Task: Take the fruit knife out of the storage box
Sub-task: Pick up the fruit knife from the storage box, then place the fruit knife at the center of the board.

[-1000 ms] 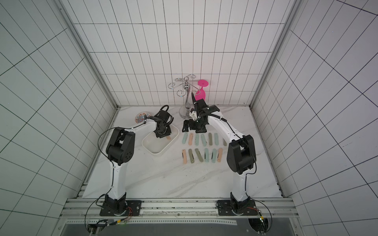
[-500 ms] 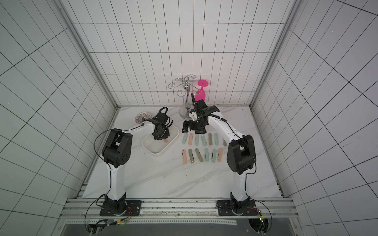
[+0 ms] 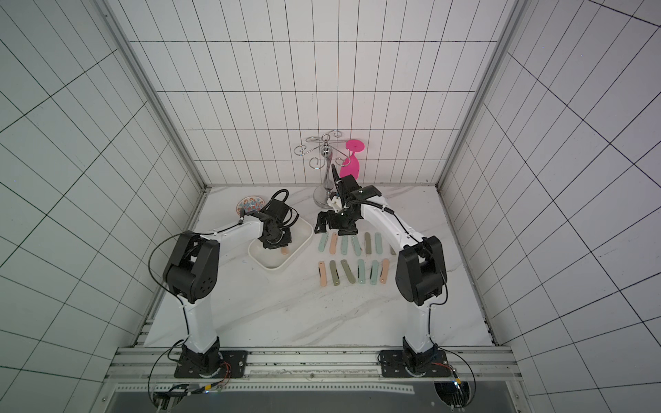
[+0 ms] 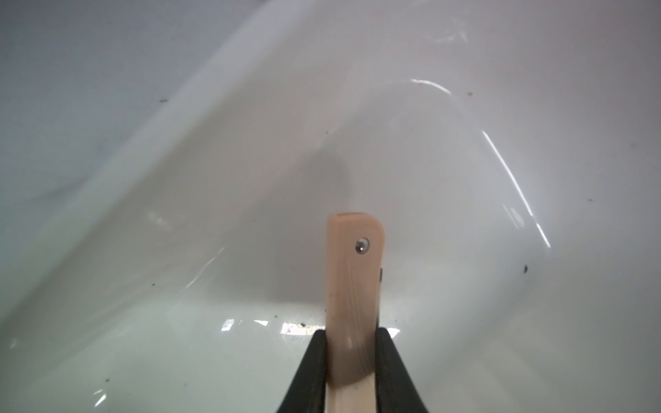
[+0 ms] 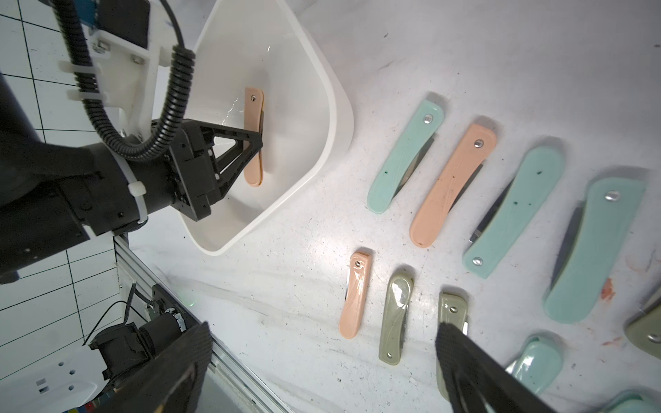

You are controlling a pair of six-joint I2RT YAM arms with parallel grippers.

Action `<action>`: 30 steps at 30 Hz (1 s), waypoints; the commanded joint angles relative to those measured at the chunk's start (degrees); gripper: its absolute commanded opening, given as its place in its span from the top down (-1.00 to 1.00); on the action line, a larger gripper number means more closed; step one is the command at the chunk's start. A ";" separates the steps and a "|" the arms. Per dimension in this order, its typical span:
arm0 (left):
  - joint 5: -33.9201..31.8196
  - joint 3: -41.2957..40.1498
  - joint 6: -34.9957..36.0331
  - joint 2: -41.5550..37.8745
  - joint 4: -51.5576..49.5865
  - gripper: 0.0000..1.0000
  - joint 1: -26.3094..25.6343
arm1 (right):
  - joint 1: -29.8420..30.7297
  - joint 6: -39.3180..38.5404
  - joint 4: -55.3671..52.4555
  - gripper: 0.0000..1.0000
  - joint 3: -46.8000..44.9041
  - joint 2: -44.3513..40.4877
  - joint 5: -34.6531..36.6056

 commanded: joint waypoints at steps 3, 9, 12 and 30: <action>0.76 -2.76 0.96 -4.82 3.65 0.69 1.24 | 0.57 1.84 1.45 -0.66 -0.39 1.42 -2.68; 3.66 -4.90 1.78 -8.62 5.22 0.68 1.69 | 1.03 4.58 5.35 -0.33 0.35 3.78 -7.58; 6.54 -5.97 2.12 -10.92 6.24 0.68 1.86 | 1.58 5.32 6.55 -0.32 2.54 6.27 -10.42; 17.22 -12.01 2.04 -19.99 9.61 0.68 1.69 | 3.12 12.45 16.37 -0.33 13.45 16.23 -18.33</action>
